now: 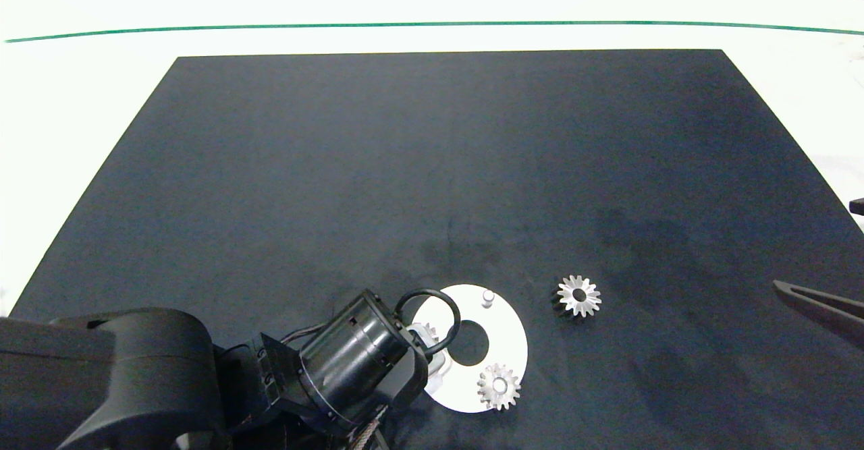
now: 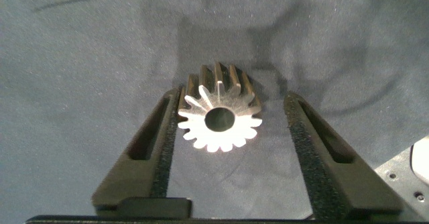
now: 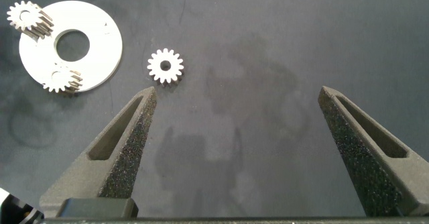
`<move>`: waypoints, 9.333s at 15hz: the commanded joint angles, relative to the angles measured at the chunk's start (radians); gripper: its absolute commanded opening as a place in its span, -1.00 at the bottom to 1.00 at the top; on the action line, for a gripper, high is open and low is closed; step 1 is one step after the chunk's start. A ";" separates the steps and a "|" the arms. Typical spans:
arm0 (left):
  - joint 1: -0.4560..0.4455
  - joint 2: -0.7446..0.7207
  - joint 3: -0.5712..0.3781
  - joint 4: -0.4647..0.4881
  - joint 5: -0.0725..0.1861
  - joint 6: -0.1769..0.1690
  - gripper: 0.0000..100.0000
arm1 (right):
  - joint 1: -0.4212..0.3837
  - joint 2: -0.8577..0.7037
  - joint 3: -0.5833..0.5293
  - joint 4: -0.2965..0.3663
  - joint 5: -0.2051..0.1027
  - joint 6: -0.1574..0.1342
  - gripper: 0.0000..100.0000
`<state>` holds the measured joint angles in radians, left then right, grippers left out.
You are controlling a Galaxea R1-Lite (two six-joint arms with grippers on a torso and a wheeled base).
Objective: Remove an incorrectly installed larger gear and replace it with the correct smaller gear
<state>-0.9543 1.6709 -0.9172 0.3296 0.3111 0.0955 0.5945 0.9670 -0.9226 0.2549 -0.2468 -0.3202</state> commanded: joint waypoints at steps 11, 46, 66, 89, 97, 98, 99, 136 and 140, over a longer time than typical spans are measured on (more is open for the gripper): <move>0.002 0.004 0.001 -0.026 0.008 0.000 -0.33 | 0.002 0.006 0.002 0.003 -0.002 -0.003 1.00; -0.067 0.257 -0.816 0.223 0.016 0.062 -0.38 | -0.002 -0.106 0.005 0.003 -0.006 -0.077 1.00; -0.055 0.290 -0.747 0.144 0.023 0.058 -0.38 | 0.001 -0.129 0.007 0.003 0.008 -0.102 1.00; -0.023 0.268 -0.632 0.003 0.013 0.090 -0.38 | 0.001 -0.125 0.016 0.004 0.006 -0.109 1.00; -0.026 0.293 -0.632 -0.018 0.014 0.090 -0.38 | 0.001 -0.126 0.016 0.003 0.006 -0.109 1.00; -0.026 0.293 -0.632 -0.018 0.014 0.090 -0.38 | 0.001 -0.126 0.016 0.003 0.006 -0.109 1.00; -0.026 0.293 -0.632 -0.018 0.014 0.090 -0.38 | 0.001 -0.125 0.016 0.003 0.006 -0.109 1.00; -0.017 0.279 -0.594 -0.035 0.016 0.099 -0.38 | 0.002 -0.123 0.022 0.004 0.008 -0.122 1.00; -0.020 0.282 -0.588 -0.053 0.014 0.099 -0.38 | 0.002 -0.123 0.022 0.004 0.008 -0.122 1.00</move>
<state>-0.9732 1.9498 -1.5053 0.2760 0.3232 0.1934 0.5955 0.8419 -0.9009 0.2568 -0.2377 -0.4387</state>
